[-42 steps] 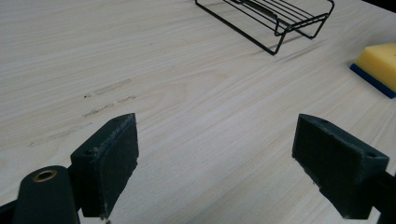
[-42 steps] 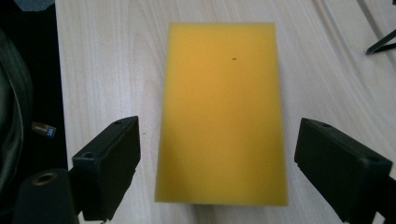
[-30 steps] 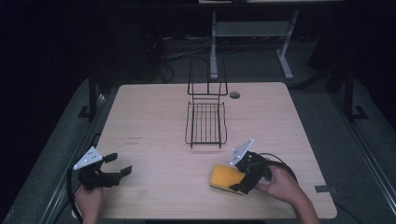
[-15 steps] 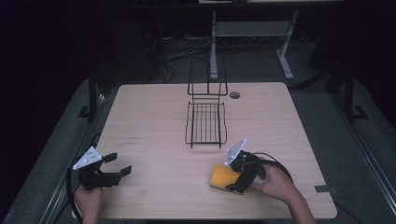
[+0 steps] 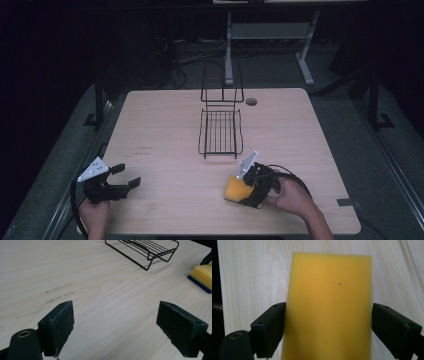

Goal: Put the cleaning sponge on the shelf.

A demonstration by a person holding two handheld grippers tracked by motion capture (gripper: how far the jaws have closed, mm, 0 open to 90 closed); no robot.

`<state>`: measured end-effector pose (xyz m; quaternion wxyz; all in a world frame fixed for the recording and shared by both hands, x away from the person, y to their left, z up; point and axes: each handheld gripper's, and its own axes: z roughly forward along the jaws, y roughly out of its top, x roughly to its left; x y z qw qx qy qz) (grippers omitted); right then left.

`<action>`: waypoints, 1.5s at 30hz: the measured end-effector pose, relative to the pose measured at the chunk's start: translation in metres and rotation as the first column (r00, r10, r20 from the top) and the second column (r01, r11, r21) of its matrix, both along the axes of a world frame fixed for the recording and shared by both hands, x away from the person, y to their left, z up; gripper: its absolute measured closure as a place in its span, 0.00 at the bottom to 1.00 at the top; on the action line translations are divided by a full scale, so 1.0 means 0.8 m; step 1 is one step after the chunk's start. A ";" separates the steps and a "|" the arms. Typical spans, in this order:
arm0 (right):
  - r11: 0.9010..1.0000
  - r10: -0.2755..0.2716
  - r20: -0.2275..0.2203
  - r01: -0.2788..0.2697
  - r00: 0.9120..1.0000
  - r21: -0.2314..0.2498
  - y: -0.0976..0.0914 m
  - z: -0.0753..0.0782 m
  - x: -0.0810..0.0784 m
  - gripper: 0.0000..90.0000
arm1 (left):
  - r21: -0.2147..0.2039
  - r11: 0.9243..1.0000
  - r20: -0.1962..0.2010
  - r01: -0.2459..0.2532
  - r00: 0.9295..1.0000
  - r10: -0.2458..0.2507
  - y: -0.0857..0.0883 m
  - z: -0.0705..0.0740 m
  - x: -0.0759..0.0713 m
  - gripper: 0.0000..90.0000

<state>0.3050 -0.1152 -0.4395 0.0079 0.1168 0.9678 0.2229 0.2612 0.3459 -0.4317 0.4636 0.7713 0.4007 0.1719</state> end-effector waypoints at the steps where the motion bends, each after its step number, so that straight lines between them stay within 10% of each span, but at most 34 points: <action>1: 1.000 -0.005 -0.002 0.005 1.000 0.003 0.000 -0.001 0.000 0.16 | 0.000 1.000 0.000 -0.001 1.000 0.001 0.000 0.000 0.000 0.16; 45: 0.999 0.033 0.006 -0.032 0.999 -0.033 0.009 -0.006 0.000 0.24 | -0.005 1.000 0.001 -0.005 1.000 0.005 0.001 0.000 0.000 0.16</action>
